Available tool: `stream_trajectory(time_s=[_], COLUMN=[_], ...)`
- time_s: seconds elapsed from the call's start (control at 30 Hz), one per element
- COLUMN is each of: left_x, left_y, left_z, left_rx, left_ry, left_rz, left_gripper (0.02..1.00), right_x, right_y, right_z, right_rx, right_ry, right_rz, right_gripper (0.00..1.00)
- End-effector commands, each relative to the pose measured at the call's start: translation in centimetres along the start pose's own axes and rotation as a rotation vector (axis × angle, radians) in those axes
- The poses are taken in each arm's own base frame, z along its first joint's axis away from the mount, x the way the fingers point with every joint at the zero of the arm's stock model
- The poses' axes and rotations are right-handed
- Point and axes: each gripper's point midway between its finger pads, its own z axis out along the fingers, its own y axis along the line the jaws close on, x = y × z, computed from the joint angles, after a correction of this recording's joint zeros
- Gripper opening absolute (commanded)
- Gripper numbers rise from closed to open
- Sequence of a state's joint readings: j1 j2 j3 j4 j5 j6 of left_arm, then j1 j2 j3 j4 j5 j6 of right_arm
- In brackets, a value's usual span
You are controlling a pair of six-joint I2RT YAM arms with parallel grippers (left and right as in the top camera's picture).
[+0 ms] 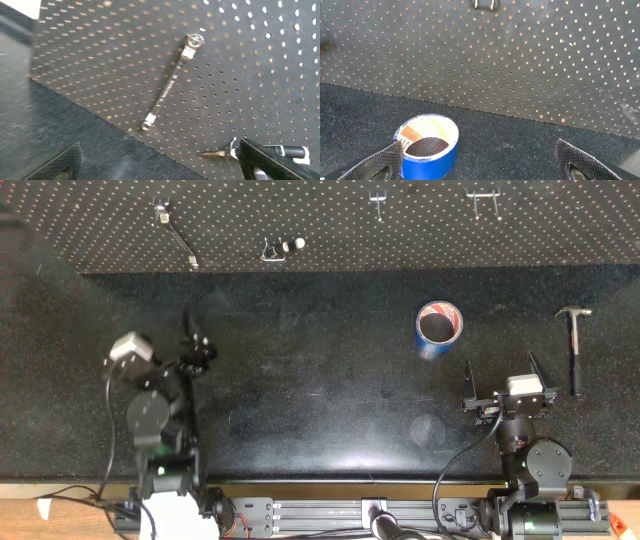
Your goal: Place Tools Onto Pegboard
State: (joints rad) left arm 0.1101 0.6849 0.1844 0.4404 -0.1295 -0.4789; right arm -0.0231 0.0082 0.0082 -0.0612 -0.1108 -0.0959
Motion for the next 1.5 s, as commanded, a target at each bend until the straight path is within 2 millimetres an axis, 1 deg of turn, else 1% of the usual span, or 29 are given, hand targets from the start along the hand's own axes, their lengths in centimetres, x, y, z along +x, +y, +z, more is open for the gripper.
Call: stream_trajectory(time_s=[0.03,0.1,0.2,0.33,0.4,0.5,0.53,0.57,0.67,0.77,0.93,1.03,1.1,1.17,1.2,1.23,1.27,1.33,1.5], left_x=[0.3,0.3,0.5,1.8,2.7,5.1,5.8,6.7,6.0,6.1,5.9,5.7,4.5,3.9,4.1,5.1,5.4,5.6,5.6], left_y=[0.5,0.7,0.2,-0.2,-0.3,-1.4,-1.5,-1.1,-0.8,-0.9,-0.8,-0.6,-0.2,-0.3,-0.2,0.2,0.1,-0.2,-0.3], left_z=[-2.2,-3.1,-4.0,-4.7,-4.8,-5.6,-5.9,-6.1,-6.2,-6.2,-6.0,-6.0,-5.8,-5.8,-5.8,-5.8,-5.8,-5.9,-5.9], left_rx=[0.032,0.036,0.058,0.081,0.103,0.214,0.240,0.233,0.209,0.210,0.200,0.184,0.141,0.138,0.137,0.126,0.141,0.163,0.171], left_ry=[-0.065,-0.102,-0.107,-0.064,-0.032,0.046,0.071,0.109,0.080,0.081,0.068,0.063,0.021,-0.004,0.003,0.044,0.055,0.056,0.056], left_rz=[0.054,0.113,0.203,0.307,0.366,0.534,0.571,0.572,0.568,0.563,0.457,0.457,0.381,0.375,0.389,0.395,0.421,0.495,0.500], left_gripper=[0.996,0.996,0.996,0.996,0.996,0.996,0.996,0.996,0.996,0.996,0.996,0.996,0.996,0.996,0.996,0.996,0.996,0.996,0.996], right_x=[0.0,0.0,0.0,0.0,0.0,0.0,0.0,0.0,0.0,0.0,0.0,0.0,0.0,0.0,0.0,0.0,0.0,0.0,0.0], right_y=[0.3,0.3,0.3,0.3,0.3,0.3,0.3,0.3,0.3,0.3,0.3,0.3,0.3,0.3,0.3,0.3,0.3,0.3,0.3], right_z=[0.0,0.0,0.0,0.0,0.0,0.0,0.0,0.0,0.0,0.0,0.0,0.0,0.0,0.0,0.0,0.0,0.0,0.0,0.0], right_rx=[-0.016,-0.016,-0.016,-0.016,-0.016,-0.016,-0.016,-0.016,-0.016,-0.016,-0.016,-0.016,-0.016,-0.016,-0.016,-0.016,-0.016,-0.016,-0.016], right_ry=[-0.003,-0.003,-0.003,-0.003,-0.003,-0.003,-0.003,-0.003,-0.003,-0.003,-0.003,-0.003,-0.003,-0.003,-0.003,-0.003,-0.003,-0.003,-0.003], right_rz=[-0.011,-0.011,-0.011,-0.011,-0.011,-0.011,-0.011,-0.011,-0.011,-0.011,-0.011,-0.011,-0.011,-0.011,-0.011,-0.011,-0.011,-0.011,-0.011], right_gripper=[0.978,0.978,0.978,0.978,0.978,0.978,0.978,0.978,0.978,0.978,0.978,0.978,0.978,0.978,0.978,0.978,0.978,0.978,0.978])
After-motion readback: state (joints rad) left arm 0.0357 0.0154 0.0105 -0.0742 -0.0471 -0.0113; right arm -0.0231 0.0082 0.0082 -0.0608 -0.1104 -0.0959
